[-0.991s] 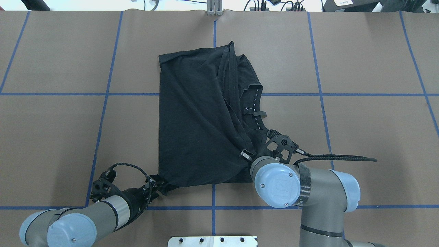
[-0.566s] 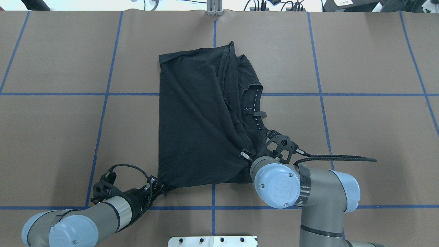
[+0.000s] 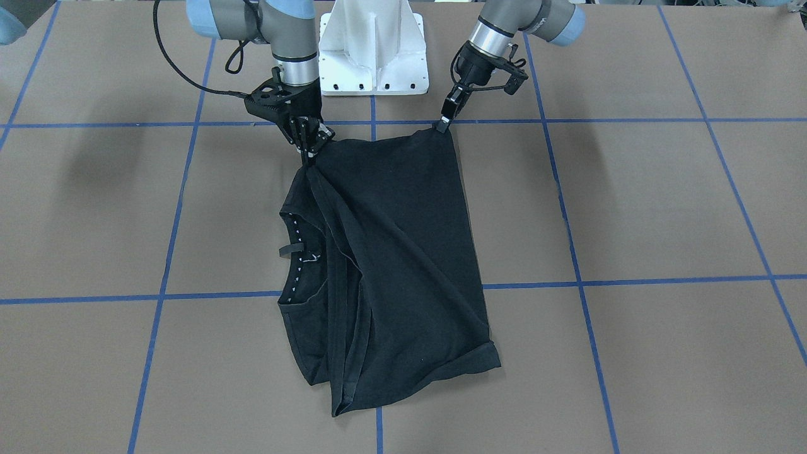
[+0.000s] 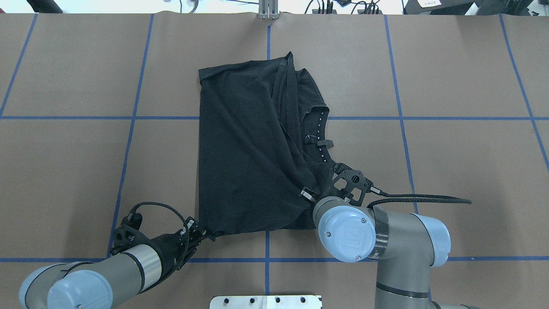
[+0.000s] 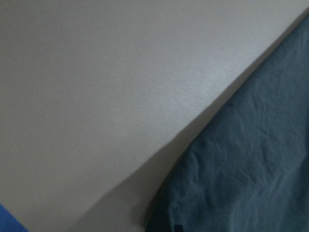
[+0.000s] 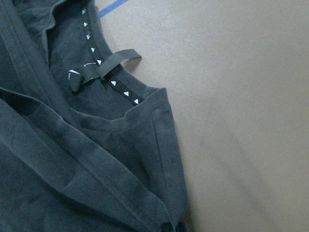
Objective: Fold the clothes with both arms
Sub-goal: 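Grasp the shirt's near edge with both grippers and lift it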
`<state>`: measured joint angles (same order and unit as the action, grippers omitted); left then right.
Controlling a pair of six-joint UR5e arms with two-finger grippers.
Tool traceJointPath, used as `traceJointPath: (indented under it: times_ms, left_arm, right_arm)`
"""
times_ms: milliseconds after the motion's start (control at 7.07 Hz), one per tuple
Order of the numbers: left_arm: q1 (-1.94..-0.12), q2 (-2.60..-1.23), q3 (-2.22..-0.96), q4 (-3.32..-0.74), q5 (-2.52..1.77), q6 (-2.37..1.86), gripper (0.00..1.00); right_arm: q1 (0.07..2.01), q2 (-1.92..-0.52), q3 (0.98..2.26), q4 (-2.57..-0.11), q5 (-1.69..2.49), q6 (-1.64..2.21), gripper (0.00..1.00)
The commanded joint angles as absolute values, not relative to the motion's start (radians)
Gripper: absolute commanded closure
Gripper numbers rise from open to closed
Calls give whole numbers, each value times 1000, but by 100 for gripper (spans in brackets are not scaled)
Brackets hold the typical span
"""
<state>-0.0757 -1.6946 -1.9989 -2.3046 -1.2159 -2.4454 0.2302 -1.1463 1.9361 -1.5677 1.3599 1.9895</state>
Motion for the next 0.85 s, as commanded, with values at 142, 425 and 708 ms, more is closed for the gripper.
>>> traceJointPath:
  times_ms: [142, 425, 708]
  left_arm:
    - [3, -1591, -2195, -2298, -1215, -2456, 100]
    - [14, -1597, -2291, -2203, -1215, -2490, 100]
    - [18, -1589, -2324, -2163, -1216, -2491, 100]
  right_arm:
    - [193, -1227, 2107, -1568, 1377, 2000, 100]
    - [189, -1246, 2234, -1572, 1532, 2009, 100]
    - [190, -1290, 2301, -1574, 1609, 2048, 100]
